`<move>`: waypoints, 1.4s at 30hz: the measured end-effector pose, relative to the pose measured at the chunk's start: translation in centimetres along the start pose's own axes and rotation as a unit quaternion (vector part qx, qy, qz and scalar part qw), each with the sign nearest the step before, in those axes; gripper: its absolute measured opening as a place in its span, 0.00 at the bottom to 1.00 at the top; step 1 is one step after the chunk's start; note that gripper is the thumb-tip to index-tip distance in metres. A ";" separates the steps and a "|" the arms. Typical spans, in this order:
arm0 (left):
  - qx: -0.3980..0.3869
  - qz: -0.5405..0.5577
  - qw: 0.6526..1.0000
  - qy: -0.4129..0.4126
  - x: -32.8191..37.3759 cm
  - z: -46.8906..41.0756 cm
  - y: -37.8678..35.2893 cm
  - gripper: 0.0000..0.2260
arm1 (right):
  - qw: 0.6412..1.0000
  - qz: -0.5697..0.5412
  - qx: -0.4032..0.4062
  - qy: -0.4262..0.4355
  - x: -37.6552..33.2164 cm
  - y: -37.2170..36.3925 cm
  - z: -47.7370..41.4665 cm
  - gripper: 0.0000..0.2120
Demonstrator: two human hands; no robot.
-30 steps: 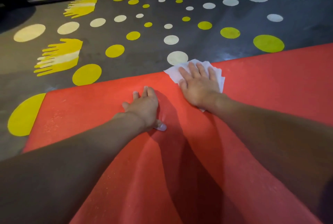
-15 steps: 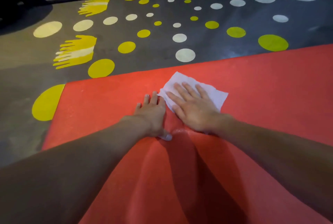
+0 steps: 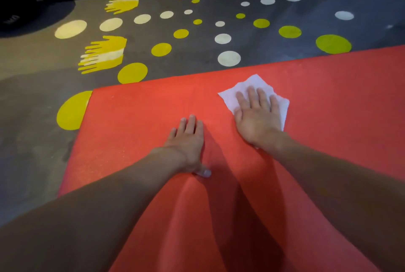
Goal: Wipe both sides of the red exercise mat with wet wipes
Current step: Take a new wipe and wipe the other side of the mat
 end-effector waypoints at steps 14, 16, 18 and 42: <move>0.011 0.079 0.997 0.004 1.3 3.3 -1.6 0.59 | 0.975 0.013 -0.051 0.214 -3.3 -1.6 9.2 0.32; -0.026 0.050 0.998 -0.002 1.8 4.9 -3.0 0.64 | 0.969 0.003 -0.054 0.240 -0.6 -0.5 8.0 0.31; -0.005 0.024 1.000 0.006 2.1 5.8 -4.1 0.63 | 0.993 0.005 -0.024 0.118 2.6 -0.1 6.5 0.28; -0.046 0.067 0.995 0.054 6.3 13.5 -7.8 0.63 | 0.994 -0.010 -0.027 0.102 -1.9 -2.4 16.9 0.31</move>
Point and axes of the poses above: each hand's wrist, its own z-axis away from the middle knuckle, its own y-axis out of the back of the hand, x = y × z, the point moved 2 cm from there along -z, towards the middle knuckle, and after that the axes turned 5 degrees about -z, right-handed, at the moved point
